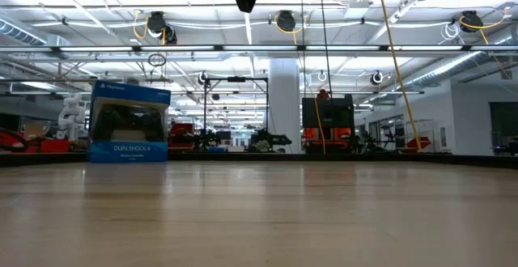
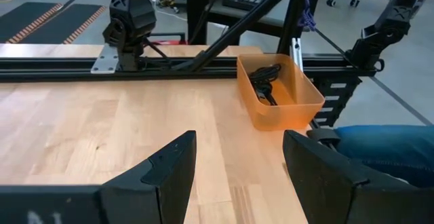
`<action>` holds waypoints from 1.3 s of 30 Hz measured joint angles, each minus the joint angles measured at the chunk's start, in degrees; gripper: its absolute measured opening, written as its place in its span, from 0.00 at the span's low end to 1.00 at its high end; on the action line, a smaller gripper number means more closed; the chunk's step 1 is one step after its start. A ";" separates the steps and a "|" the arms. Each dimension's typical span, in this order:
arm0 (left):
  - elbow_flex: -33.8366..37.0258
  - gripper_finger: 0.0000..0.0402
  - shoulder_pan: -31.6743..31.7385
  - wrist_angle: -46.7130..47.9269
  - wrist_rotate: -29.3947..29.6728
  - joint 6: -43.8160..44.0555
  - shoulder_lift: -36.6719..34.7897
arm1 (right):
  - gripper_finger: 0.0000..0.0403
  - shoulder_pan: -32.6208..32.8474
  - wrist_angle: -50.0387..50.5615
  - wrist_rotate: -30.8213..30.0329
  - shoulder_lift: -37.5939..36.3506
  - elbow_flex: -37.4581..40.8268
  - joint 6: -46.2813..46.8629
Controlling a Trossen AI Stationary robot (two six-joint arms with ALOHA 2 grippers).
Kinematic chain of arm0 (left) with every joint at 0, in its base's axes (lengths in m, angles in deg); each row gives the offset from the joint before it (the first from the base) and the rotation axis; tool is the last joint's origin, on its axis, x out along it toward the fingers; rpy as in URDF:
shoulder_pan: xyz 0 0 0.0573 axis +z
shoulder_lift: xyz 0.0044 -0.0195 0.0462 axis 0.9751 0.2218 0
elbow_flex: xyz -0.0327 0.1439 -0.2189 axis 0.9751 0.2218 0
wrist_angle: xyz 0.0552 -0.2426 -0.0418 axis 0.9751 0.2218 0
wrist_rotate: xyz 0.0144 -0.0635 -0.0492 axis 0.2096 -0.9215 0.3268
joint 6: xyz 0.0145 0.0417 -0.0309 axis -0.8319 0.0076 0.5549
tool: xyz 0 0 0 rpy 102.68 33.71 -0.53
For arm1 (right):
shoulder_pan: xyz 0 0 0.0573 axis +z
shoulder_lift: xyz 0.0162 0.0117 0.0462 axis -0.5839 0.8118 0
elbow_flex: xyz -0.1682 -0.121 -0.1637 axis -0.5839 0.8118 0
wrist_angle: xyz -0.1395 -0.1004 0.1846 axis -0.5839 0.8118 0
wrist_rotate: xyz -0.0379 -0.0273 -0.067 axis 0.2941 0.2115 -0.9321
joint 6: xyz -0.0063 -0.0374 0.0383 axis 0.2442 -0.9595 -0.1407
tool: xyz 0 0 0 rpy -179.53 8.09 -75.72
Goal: Pick and place USB-C Cables
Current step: Put the violet charger cable into the orange bin
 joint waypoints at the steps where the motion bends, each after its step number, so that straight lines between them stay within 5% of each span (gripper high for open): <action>1: 0.00 0.56 0.00 0.00 0.00 0.00 0.00 | 0.02 0.21 0.16 -0.73 0.02 0.00 0.03; 17: 0.00 0.56 0.00 0.10 0.01 0.02 0.04 | 0.02 3.32 -1.59 -5.63 3.01 1.67 0.11; 39: 0.00 0.56 0.00 0.04 0.02 0.07 0.06 | 0.02 4.38 -28.16 0.67 2.99 25.41 1.48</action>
